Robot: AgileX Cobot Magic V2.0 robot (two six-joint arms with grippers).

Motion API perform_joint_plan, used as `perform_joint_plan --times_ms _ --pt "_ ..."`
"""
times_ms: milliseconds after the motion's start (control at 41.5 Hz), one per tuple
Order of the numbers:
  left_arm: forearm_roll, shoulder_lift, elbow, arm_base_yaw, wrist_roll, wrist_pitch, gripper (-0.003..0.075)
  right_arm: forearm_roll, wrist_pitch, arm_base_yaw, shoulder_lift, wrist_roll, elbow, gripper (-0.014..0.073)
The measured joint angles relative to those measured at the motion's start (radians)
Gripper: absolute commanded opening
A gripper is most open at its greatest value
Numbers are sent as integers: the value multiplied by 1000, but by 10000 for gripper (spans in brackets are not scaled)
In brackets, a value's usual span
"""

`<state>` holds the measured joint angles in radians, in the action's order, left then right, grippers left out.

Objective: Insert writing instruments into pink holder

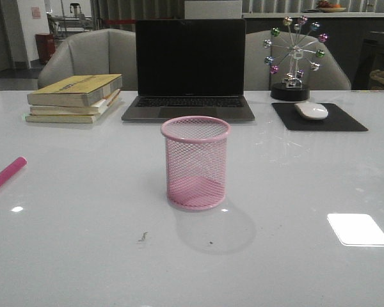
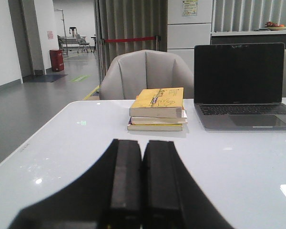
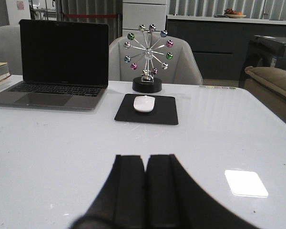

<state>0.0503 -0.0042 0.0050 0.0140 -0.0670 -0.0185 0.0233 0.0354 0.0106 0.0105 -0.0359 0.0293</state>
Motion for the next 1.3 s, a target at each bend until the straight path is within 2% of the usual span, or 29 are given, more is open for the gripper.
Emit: perform_joint_plan --times_ms 722,915,1060,1300 --pt "0 0 0 0 0 0 91 0 0 0 0 0 0 57" --pt "13 0 -9 2 0 46 91 0 -67 0 0 0 -3 57" --pt "38 0 -127 2 0 29 91 0 -52 0 0 2 -113 57" --pt "43 41 -475 2 0 -92 91 0 60 0 -36 2 -406 57"
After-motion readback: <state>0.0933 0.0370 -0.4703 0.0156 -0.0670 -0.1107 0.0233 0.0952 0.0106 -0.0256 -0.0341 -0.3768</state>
